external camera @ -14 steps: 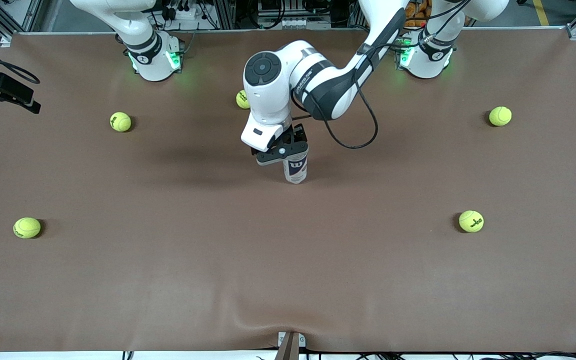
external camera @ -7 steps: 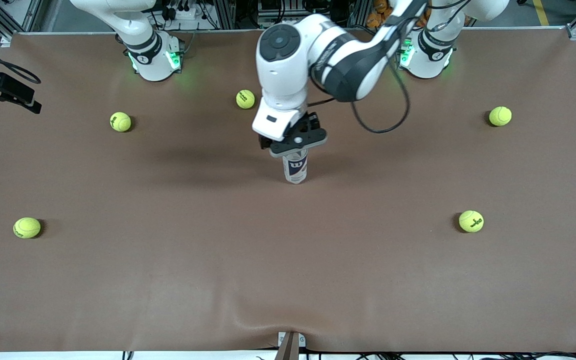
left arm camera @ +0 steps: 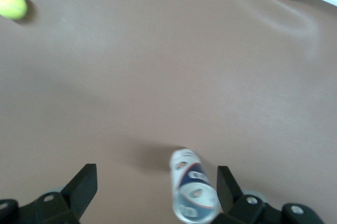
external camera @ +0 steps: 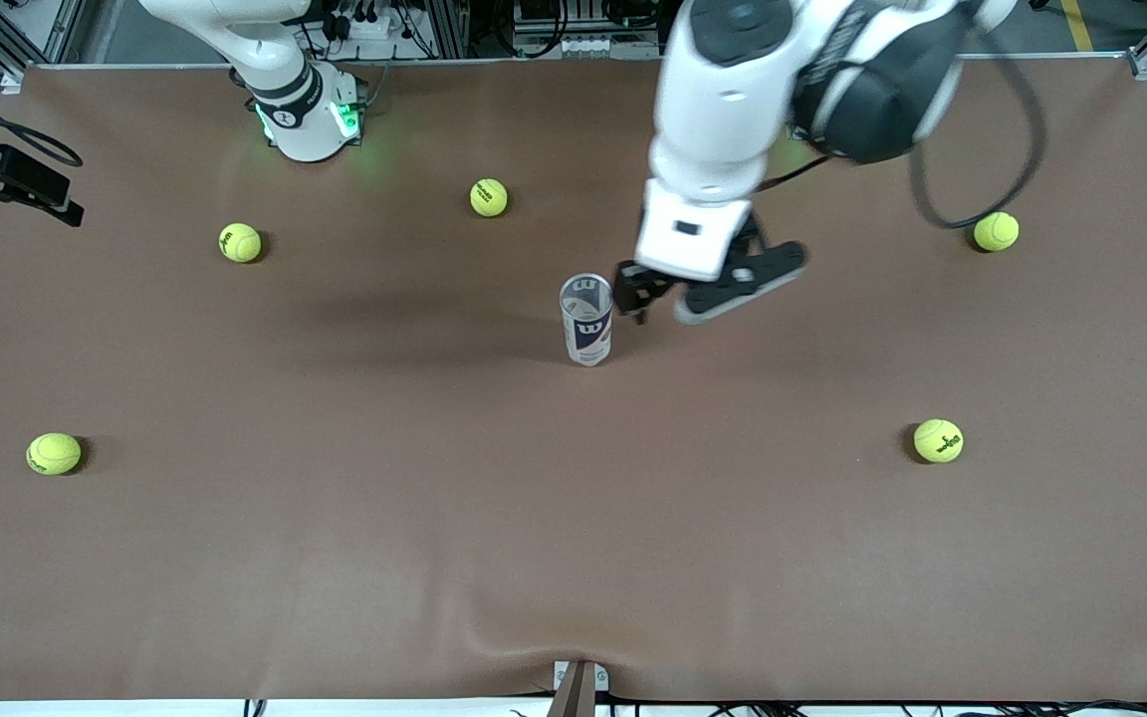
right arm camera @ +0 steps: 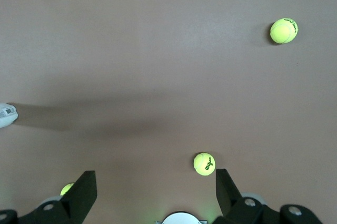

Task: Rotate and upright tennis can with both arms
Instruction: 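Open the left gripper and withdraw it from the can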

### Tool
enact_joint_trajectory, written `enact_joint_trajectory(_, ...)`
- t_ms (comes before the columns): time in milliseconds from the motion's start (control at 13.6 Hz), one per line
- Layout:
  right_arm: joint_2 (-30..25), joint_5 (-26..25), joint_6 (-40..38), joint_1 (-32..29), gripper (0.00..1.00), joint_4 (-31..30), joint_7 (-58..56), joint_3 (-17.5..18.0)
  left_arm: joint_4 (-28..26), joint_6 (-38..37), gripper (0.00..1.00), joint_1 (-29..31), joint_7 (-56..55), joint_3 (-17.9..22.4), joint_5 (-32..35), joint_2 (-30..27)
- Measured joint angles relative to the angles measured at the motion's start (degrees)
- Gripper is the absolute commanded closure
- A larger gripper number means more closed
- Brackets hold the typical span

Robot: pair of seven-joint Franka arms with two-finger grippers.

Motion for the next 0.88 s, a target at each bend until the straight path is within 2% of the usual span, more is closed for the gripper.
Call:
enact_joint_trajectory(147, 0.0, 0.0, 0.0, 0.0, 0.0, 0.0, 0.0, 0.0, 0.0, -3.2, 0.0, 1.2, 6.4, 0.0, 0.0, -1.5)
enact_joint_trajectory(367, 0.0, 0.0, 0.0, 0.0, 0.0, 0.0, 0.0, 0.0, 0.0, -5.7, 0.0, 2.5, 10.0, 0.1, 0.1, -3.5)
enact_joint_trajectory(881, 0.0, 0.0, 0.0, 0.1, 0.0, 0.0, 0.0, 0.0, -0.1, -9.0, 0.0, 18.1, 31.3, 0.3, 0.1, -10.3)
